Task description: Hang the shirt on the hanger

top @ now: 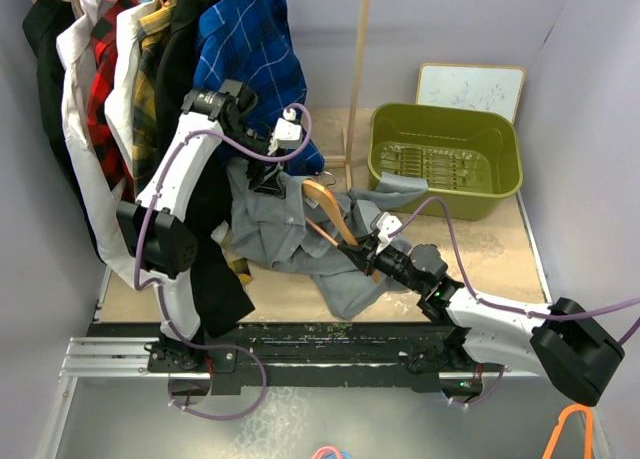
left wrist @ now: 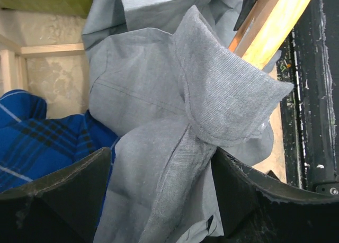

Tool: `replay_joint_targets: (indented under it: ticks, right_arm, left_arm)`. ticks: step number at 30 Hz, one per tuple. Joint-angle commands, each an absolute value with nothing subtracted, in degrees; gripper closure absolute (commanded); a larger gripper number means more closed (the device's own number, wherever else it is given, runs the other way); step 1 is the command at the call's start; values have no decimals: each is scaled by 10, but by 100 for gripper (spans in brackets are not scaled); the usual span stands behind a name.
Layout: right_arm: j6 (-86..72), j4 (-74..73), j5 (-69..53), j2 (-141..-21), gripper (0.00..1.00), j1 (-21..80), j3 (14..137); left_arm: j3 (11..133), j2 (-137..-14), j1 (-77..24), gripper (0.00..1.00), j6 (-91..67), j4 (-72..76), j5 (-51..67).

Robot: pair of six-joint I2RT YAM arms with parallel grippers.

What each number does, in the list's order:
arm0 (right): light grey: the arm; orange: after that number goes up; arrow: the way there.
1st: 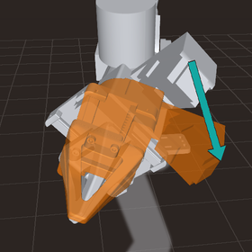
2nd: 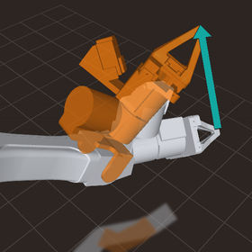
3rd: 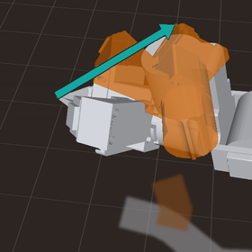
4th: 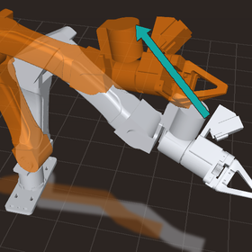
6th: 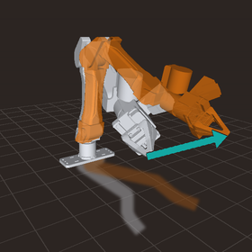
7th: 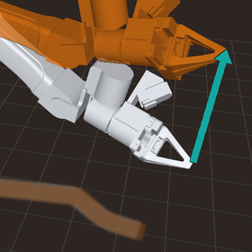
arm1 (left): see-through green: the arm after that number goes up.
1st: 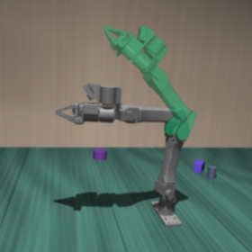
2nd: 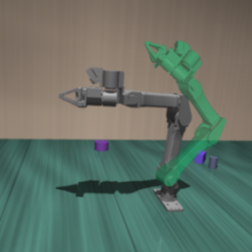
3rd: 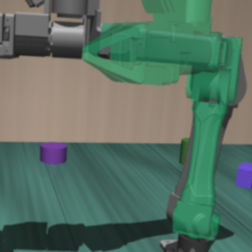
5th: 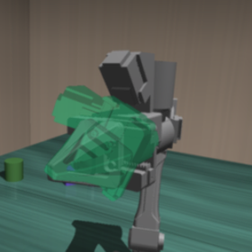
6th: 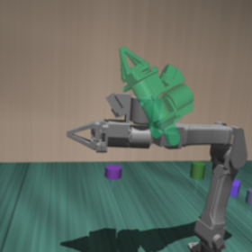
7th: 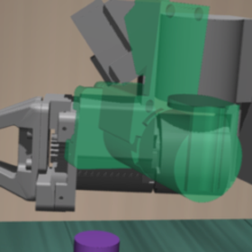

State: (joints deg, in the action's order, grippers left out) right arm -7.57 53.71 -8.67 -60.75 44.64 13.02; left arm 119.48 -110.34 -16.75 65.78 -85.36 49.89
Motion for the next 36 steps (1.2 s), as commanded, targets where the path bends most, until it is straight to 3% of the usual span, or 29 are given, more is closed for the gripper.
replay_joint_targets:
  ticks: [1, 4, 9, 12, 16, 20, 22, 25, 30, 36]
  right_arm:
    - [-84, 600, -83, -599, 100, 447, 149]
    - [-86, 603, -82, -601, 100, 447, 147]
    - [-83, 604, -82, -607, 100, 448, 148]
    - [-83, 605, -81, -608, 100, 447, 148]
    - [-81, 606, -78, -607, 100, 447, 147]
    - [-78, 602, -72, -602, 100, 447, 146]
    - [-75, 600, -70, -599, 100, 447, 146]
    - [-72, 597, -64, -596, 100, 447, 147]
    - [-69, 596, -61, -600, 100, 447, 148]
    - [-67, 598, -62, -601, 100, 447, 151]
  left_arm:
    - [1213, -1093, -173, 27, 686, -887, 557]
    - [1189, -1071, -185, 47, 696, -887, 568]
    - [1180, -1046, -212, 35, 687, -887, 570]
    - [1171, -1031, -219, 36, 689, -887, 574]
    - [1163, -1021, -228, 52, 691, -887, 578]
    - [1163, -1018, -237, 85, 696, -887, 582]
    - [1170, -1018, -241, 91, 695, -887, 583]
    - [1184, -1020, -252, 91, 687, -886, 584]
    - [1216, -1025, -286, 66, 656, -887, 579]
    - [1230, -1029, -308, 52, 644, -887, 580]
